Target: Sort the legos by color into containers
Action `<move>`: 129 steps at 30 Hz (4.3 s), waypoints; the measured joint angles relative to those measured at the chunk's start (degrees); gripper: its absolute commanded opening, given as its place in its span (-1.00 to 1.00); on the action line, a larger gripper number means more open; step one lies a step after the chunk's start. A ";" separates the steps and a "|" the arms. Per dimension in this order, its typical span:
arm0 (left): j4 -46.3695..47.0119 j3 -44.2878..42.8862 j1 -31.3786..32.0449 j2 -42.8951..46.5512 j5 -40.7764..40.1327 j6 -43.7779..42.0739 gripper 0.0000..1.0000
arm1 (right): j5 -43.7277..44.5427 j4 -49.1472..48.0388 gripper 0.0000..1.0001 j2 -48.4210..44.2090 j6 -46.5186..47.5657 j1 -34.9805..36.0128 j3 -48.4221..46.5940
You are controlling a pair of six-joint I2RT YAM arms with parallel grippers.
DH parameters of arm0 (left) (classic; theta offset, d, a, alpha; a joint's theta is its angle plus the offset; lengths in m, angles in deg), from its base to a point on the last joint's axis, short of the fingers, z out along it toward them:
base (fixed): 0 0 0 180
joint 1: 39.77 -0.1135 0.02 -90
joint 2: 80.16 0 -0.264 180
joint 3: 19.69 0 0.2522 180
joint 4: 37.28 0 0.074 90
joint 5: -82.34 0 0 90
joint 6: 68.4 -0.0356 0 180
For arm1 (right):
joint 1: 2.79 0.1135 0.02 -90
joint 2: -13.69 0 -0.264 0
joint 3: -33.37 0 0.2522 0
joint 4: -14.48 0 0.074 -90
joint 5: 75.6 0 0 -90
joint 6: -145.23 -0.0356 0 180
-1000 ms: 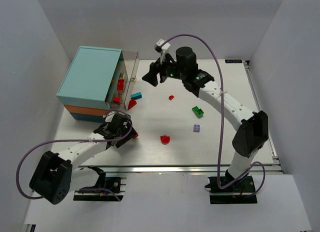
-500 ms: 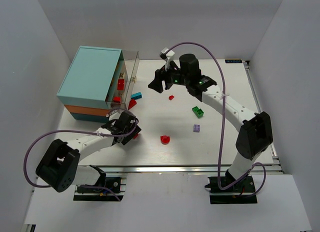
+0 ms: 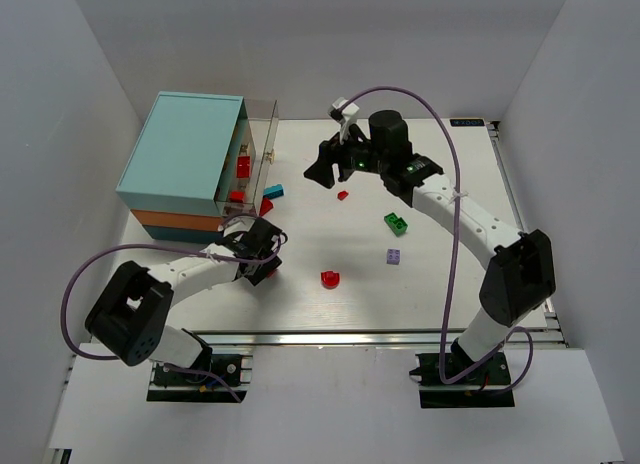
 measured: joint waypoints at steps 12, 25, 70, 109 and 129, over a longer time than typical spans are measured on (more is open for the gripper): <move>-7.19 0.59 0.83 9.05 3.23 -5.20 -0.71 | -0.07 -0.09 0.43 -5.20 0.76 -1.33 7.61; -12.02 -4.55 3.13 23.78 18.36 -23.74 -0.92 | -0.22 0.39 0.43 -8.20 3.21 -1.40 14.27; -20.26 -56.87 -15.32 -10.23 2.08 -56.54 0.45 | -21.27 21.16 0.78 -1.40 52.72 -3.82 25.49; -21.20 -38.71 -15.34 25.90 6.73 -40.83 0.56 | -4.83 9.66 -0.19 6.73 54.27 9.77 28.17; -18.49 -20.96 -15.23 41.38 18.78 -35.56 0.55 | -9.44 9.75 -0.66 5.99 28.00 3.67 -17.73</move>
